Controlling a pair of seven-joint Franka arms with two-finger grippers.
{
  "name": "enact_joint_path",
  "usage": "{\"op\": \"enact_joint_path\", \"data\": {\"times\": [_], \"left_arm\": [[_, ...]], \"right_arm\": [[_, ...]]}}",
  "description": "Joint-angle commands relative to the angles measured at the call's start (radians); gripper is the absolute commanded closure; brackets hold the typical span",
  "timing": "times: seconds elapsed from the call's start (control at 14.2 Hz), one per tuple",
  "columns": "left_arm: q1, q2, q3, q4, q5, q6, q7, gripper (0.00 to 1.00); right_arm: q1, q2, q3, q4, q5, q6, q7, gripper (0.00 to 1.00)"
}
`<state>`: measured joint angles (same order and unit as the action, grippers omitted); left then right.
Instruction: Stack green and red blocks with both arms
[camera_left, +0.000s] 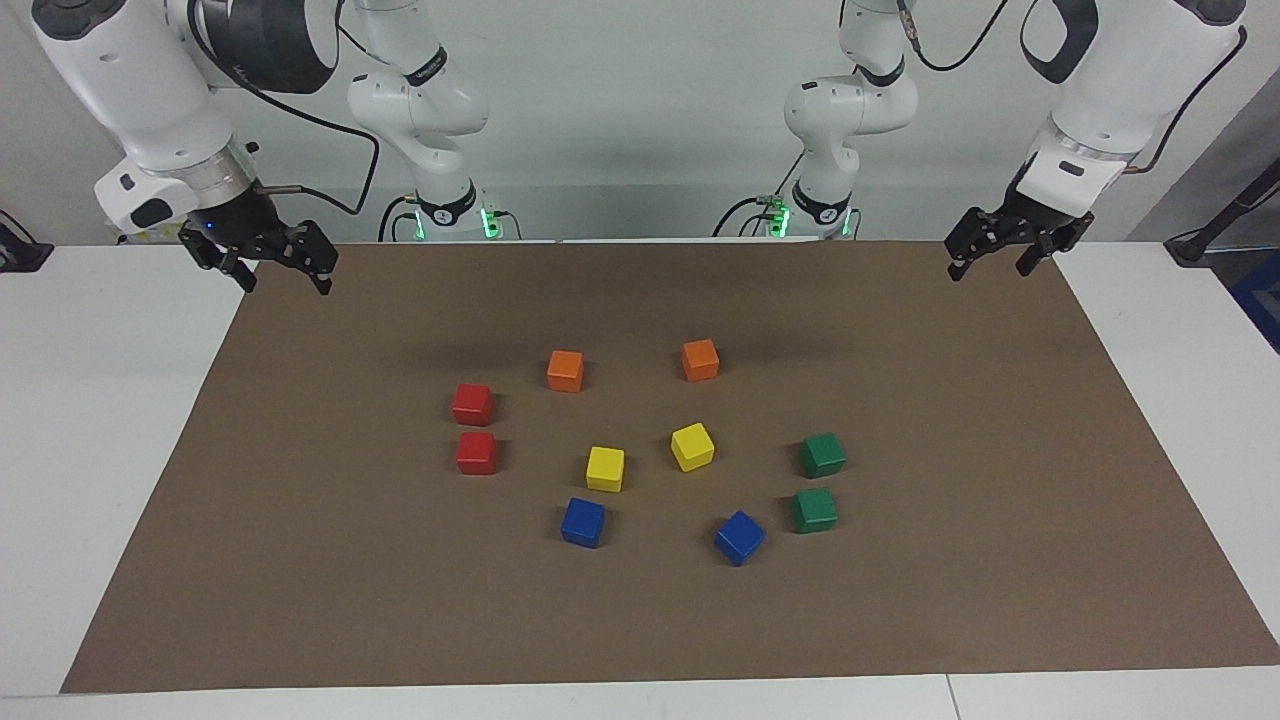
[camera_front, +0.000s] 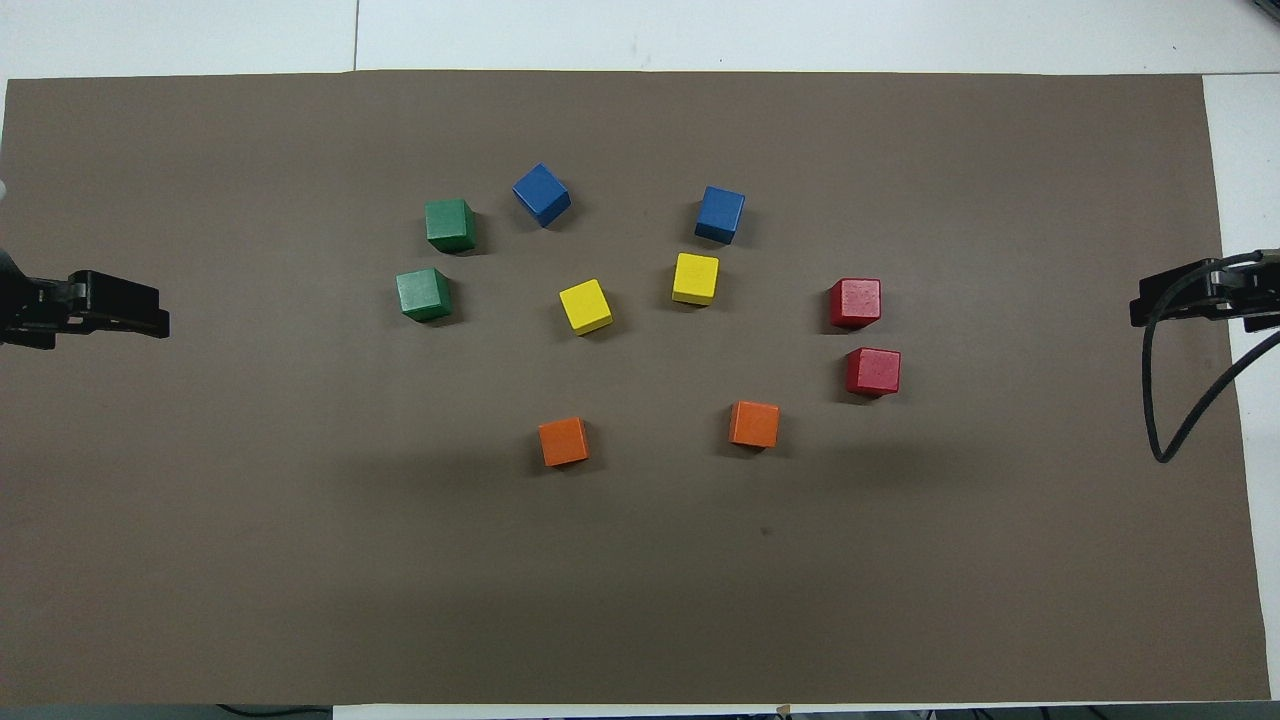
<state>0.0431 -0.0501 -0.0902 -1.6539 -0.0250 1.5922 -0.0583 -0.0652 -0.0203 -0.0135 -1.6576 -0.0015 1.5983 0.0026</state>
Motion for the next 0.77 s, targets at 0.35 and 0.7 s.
{"op": "enact_joint_path", "data": {"times": [0.35,0.7], "left_arm": [[-0.006,-0.030,0.004,-0.032,0.014,0.017,0.009,0.00],[-0.006,-0.031,0.004,-0.030,0.014,0.017,0.011,0.00]], "right_arm": [[-0.015,-0.001,0.009,-0.008,0.005,-0.001,-0.016,0.00],[-0.013,-0.003,0.009,-0.010,0.005,-0.001,-0.010,0.00]]}}
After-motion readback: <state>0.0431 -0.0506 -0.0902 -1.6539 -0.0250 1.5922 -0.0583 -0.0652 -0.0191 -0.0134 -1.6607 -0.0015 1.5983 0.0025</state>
